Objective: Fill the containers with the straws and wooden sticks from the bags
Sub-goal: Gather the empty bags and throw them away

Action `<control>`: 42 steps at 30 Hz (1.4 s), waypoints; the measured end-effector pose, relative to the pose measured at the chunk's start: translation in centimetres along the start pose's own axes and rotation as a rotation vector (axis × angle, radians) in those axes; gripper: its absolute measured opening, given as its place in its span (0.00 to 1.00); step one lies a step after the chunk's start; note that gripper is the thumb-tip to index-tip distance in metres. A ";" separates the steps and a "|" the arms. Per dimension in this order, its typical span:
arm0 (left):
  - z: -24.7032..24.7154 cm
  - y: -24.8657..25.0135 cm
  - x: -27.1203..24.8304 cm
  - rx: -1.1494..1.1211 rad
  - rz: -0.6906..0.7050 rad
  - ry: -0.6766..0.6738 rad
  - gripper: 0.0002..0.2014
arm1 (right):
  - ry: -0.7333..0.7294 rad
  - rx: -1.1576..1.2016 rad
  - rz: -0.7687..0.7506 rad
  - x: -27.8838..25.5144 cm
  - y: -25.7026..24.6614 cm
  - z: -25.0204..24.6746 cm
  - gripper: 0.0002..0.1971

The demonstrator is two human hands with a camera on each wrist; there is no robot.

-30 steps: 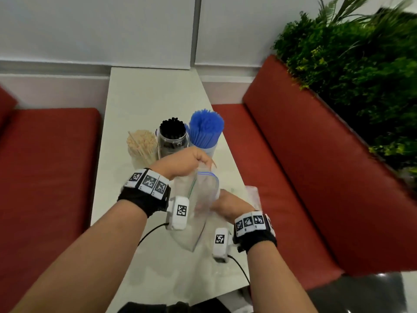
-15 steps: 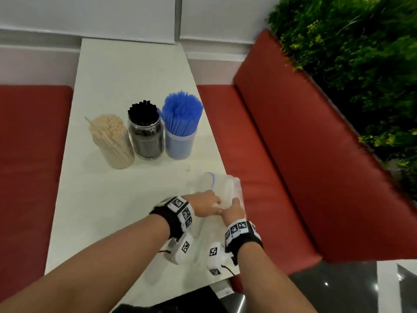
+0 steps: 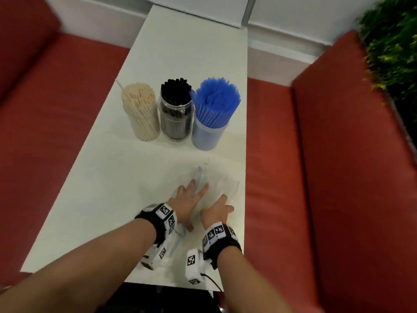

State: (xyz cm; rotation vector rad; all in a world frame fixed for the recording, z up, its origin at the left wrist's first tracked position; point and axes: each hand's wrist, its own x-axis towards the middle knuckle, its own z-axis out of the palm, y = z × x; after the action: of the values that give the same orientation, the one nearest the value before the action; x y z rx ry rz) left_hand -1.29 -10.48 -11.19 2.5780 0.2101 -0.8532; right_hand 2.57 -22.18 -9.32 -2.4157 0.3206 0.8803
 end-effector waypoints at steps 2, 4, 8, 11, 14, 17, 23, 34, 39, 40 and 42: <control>-0.8 -1.6 -0.6 -0.027 -0.045 -0.017 0.77 | -0.126 0.136 -0.096 0.6 -2.0 0.4 0.33; -1.0 -3.6 -1.8 -0.056 -0.118 0.032 0.76 | -0.321 0.233 -0.185 0.5 -4.2 1.1 0.28; 0.1 -8.4 -4.9 -0.308 -0.219 0.216 0.64 | -0.562 0.173 -0.208 -1.1 -7.9 4.4 0.22; 1.2 -11.8 -7.3 -0.598 -0.251 0.368 0.40 | -0.645 0.124 -0.294 -3.0 -10.5 7.3 0.22; 1.4 -15.3 -9.5 -0.899 -0.407 0.563 0.15 | -0.616 0.017 -0.530 -6.4 -14.0 10.1 0.18; 0.3 -19.7 -12.0 -1.218 -0.648 0.855 0.09 | -0.363 -0.104 -0.798 -9.7 -17.2 12.8 0.28; -2.8 -30.6 -17.9 -1.881 -0.797 1.326 0.07 | -0.633 -0.243 -0.739 -16.4 -23.8 23.2 0.41; -1.9 -46.4 -21.6 -2.533 0.097 0.674 0.17 | -0.960 0.169 -0.570 -13.7 -37.5 37.9 0.25; 4.1 -50.5 -18.4 -2.240 -0.393 0.522 0.26 | -0.922 -0.236 -0.529 -9.6 -37.4 42.3 0.26; 5.5 -50.9 -17.8 -2.123 -0.508 0.562 0.34 | -0.890 -0.343 -0.522 -8.8 -36.8 43.0 0.26; 7.6 -51.2 -16.7 -1.929 -0.615 0.642 0.49 | -0.858 -0.478 -0.492 -7.5 -36.0 44.9 0.31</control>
State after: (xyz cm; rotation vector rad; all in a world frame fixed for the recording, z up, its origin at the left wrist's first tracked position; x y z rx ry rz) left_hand -32.42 32.27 -24.06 0.7650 1.2484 0.2250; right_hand -12.44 33.16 -18.40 -2.0689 -0.8416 1.7441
